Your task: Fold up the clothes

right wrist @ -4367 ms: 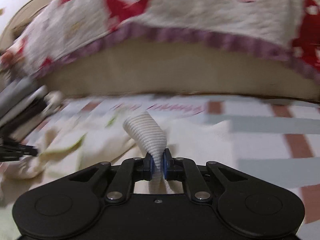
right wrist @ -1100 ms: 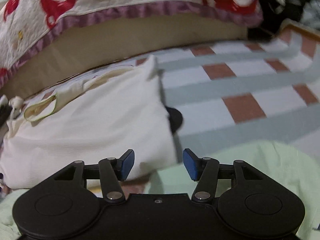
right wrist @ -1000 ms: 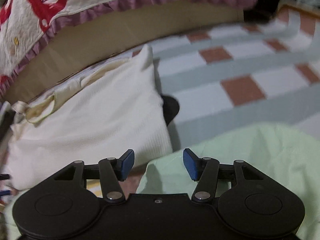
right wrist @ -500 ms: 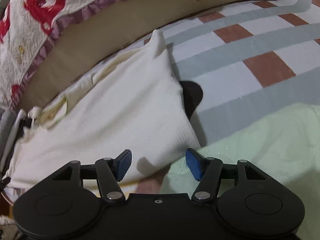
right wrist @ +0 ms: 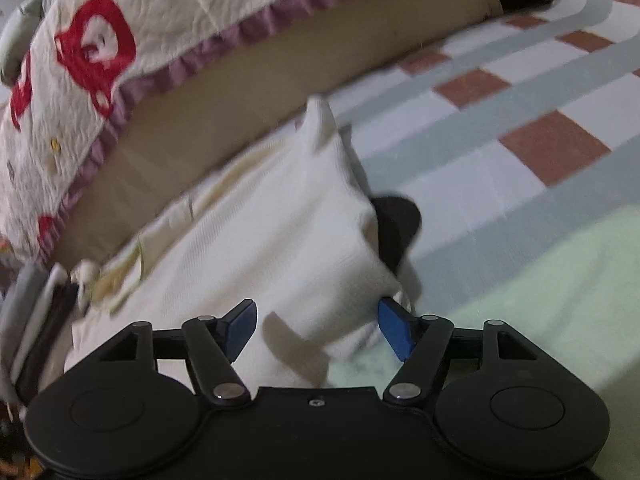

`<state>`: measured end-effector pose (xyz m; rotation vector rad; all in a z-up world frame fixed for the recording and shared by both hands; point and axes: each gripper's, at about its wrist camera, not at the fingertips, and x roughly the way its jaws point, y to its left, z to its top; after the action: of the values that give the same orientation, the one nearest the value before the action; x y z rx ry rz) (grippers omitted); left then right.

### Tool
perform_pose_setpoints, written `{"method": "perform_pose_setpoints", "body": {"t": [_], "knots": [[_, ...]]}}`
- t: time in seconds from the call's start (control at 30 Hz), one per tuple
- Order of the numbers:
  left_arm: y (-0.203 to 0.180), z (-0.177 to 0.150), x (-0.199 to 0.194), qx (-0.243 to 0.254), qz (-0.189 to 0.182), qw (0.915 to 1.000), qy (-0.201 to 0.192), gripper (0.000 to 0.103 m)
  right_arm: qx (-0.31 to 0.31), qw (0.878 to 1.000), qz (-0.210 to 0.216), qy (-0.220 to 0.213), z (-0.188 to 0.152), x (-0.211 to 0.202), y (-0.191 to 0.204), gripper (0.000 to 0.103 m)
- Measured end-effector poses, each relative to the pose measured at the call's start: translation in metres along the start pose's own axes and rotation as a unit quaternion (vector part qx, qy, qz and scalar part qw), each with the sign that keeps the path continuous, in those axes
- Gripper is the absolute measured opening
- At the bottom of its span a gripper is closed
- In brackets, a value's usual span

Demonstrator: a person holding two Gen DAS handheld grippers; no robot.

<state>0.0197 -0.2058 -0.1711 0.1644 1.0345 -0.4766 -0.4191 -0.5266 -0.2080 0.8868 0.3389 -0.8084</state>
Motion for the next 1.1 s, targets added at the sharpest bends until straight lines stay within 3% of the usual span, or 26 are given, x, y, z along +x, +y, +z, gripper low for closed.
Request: {"method": "perform_pose_setpoints", "body": {"t": [0.07,0.1,0.17,0.23,0.33,0.43,0.6,0.63,0.7,0.8,0.9,1.0,1.1], "knots": [[-0.003,0.0,-0.001,0.008,-0.002,1.0,-0.004,0.029,-0.026,0.999,-0.018,-0.025,0.002,-0.002,0.008,0.017],[-0.004,-0.001,-0.002,0.012,-0.006,0.9999,-0.006,0.015,-0.043,0.998,-0.026,-0.04,0.003,-0.007,0.013,0.005],[-0.009,-0.002,-0.006,0.031,-0.006,0.9995,-0.008,0.01,-0.077,0.994,-0.043,-0.07,0.003,-0.017,0.023,0.004],[-0.016,-0.004,-0.006,0.052,0.005,0.9986,-0.009,0.009,-0.163,0.978,-0.097,-0.091,-0.001,-0.037,0.046,0.003],[-0.023,-0.005,-0.005,0.074,0.022,0.997,-0.01,0.011,-0.199,0.968,-0.141,-0.058,-0.007,-0.037,0.05,0.002],[-0.018,-0.003,-0.005,0.061,0.02,0.9979,-0.008,0.017,-0.191,0.964,-0.184,0.002,-0.013,-0.013,0.031,0.008],[-0.003,0.003,-0.018,0.022,-0.009,0.9996,-0.018,0.024,-0.194,0.96,-0.202,-0.019,-0.003,-0.036,0.036,0.038],[-0.002,0.004,-0.023,0.02,-0.018,0.9993,-0.024,0.024,-0.198,0.959,-0.201,-0.027,0.001,-0.043,0.041,0.039],[0.0,0.006,-0.034,0.018,-0.036,0.9985,-0.037,0.027,-0.192,0.965,-0.176,-0.037,0.011,-0.057,0.052,0.045],[0.004,0.013,-0.052,0.024,-0.06,0.9964,-0.055,0.032,-0.169,0.982,-0.082,-0.019,0.027,-0.071,0.082,0.05],[0.013,0.017,-0.066,0.011,-0.097,0.9926,-0.072,0.033,-0.164,0.986,0.012,0.012,0.039,-0.07,0.123,0.06],[0.021,0.017,-0.068,-0.002,-0.119,0.9903,-0.071,0.033,-0.187,0.977,0.084,0.061,0.041,-0.055,0.172,0.063],[0.024,0.013,-0.066,-0.004,-0.128,0.9895,-0.068,0.032,-0.282,0.954,0.07,0.07,0.02,-0.043,0.232,0.063]]}}
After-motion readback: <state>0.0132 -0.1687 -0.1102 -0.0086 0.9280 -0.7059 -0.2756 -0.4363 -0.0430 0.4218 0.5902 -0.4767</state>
